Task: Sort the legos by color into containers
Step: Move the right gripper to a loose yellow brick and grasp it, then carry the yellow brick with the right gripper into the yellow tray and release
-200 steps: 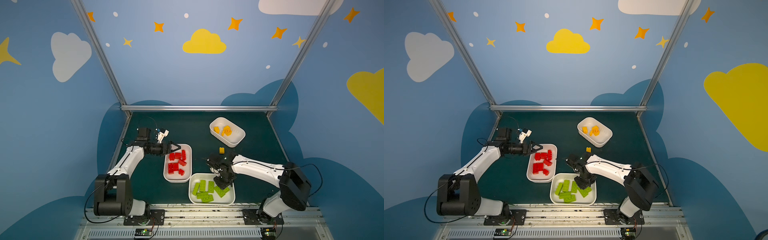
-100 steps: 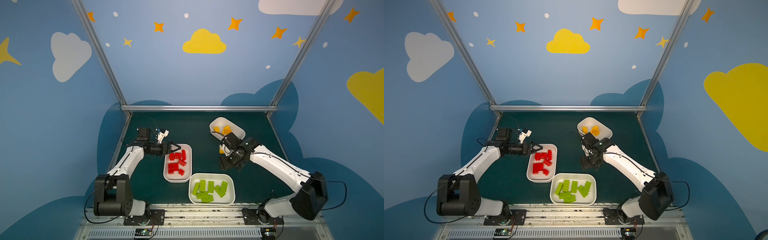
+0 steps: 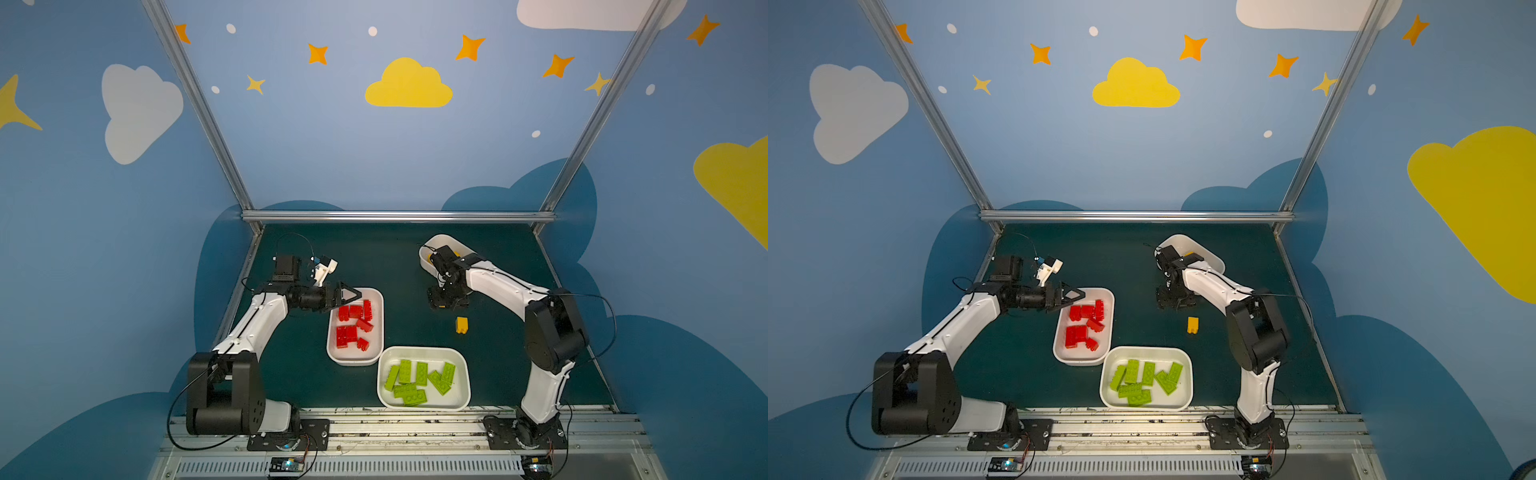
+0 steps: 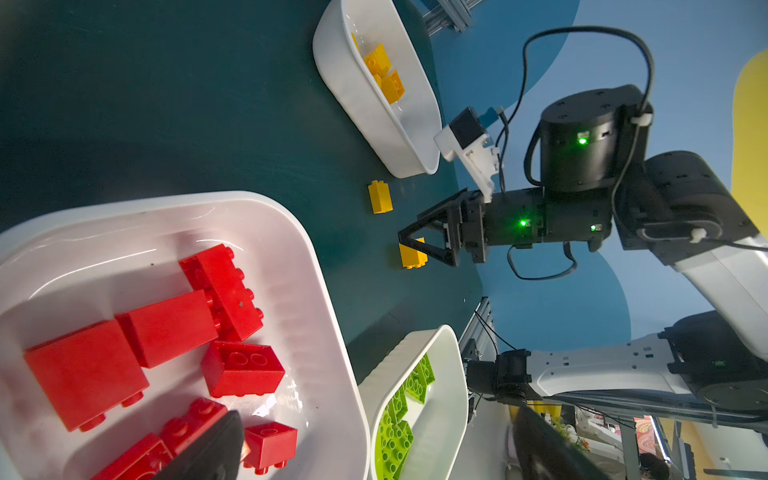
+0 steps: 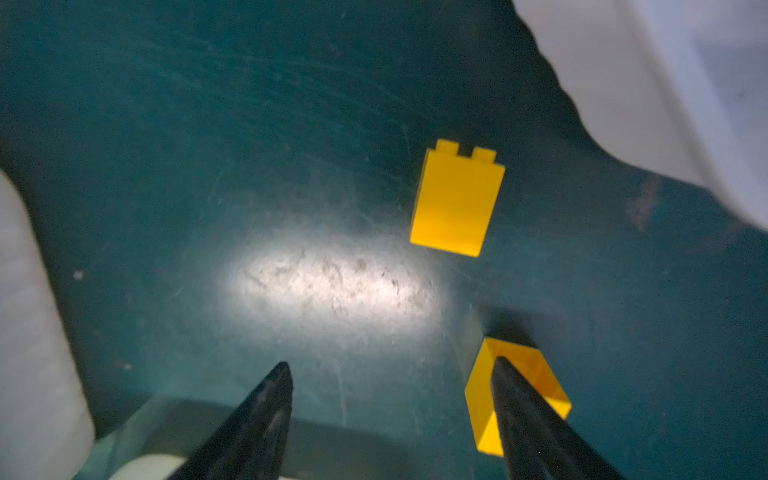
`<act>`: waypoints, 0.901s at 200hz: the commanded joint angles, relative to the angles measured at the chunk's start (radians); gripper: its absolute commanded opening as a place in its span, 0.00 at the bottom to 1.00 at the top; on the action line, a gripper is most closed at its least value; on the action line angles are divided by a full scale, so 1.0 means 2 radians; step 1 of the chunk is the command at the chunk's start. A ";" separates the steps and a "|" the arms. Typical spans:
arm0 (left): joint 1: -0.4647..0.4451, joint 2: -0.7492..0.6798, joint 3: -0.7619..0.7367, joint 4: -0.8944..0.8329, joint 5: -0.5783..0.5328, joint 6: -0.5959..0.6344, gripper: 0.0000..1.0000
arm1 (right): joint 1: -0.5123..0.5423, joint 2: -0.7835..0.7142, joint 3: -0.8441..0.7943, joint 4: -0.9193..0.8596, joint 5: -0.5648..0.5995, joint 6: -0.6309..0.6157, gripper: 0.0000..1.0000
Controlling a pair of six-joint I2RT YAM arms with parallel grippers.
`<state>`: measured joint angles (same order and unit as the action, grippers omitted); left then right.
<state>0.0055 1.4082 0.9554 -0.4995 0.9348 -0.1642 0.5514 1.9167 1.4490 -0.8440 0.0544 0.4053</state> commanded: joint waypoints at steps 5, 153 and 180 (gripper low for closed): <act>0.001 -0.015 0.003 -0.004 0.006 0.003 0.99 | -0.007 0.031 0.024 0.009 0.039 0.011 0.73; 0.002 -0.008 0.005 -0.013 0.003 0.010 0.99 | -0.005 0.024 0.072 -0.010 0.034 -0.034 0.20; 0.001 -0.006 0.008 -0.015 0.003 0.011 0.99 | -0.022 -0.021 0.085 -0.037 0.029 -0.055 0.21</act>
<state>0.0063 1.3949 0.9554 -0.5064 0.9337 -0.1608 0.5316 1.9919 1.5681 -0.8448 0.1116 0.3458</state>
